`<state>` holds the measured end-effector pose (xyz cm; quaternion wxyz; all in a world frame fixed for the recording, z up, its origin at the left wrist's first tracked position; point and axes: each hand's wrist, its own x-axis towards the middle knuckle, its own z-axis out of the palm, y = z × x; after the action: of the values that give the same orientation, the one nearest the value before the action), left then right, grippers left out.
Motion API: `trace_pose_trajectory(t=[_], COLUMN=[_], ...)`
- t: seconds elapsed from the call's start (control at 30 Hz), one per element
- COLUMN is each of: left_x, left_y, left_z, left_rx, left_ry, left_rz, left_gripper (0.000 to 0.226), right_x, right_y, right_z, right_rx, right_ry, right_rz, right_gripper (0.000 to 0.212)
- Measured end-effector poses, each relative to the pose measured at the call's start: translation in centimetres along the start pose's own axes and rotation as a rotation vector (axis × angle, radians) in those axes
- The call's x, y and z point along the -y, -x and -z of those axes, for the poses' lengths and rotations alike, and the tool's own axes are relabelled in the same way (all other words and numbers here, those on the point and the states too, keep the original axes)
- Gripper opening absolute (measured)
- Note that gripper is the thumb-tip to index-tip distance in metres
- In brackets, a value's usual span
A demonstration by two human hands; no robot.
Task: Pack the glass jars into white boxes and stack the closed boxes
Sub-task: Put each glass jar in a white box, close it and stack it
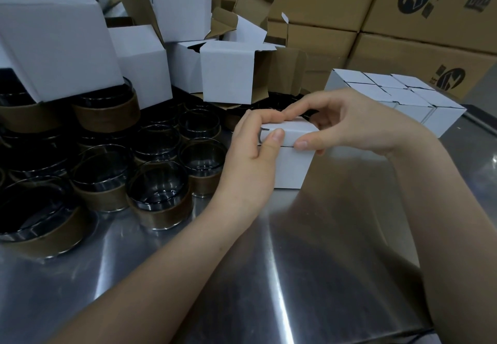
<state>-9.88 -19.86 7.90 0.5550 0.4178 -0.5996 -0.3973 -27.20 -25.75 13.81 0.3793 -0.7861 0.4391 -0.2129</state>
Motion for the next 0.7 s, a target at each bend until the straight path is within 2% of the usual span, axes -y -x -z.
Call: trace_pose_trajectory(t=[0.17,0.4,0.7], left_x=[0.09,0.32,0.85], left_y=[-0.06,-0.14,-0.29], left_z=[0.13,0.22,0.33], left_rx=[0.015,0.041,0.049], left_ry=[-0.043,-0.084,-0.035], left_rz=[-0.024,0.002,0.044], left_gripper=[0.014,0.020,0.024], right_x=[0.06,-0.42,-0.53], right_y=[-0.06,-0.32,-0.39], right_z=[-0.04,0.10,-0.08], right_rx=[0.029,0.061,0.104], right_ry=[-0.008,-0.006,-0.010], right_rz=[0.015,0.018,0.003], right_gripper=[0.047,0.056,0.062])
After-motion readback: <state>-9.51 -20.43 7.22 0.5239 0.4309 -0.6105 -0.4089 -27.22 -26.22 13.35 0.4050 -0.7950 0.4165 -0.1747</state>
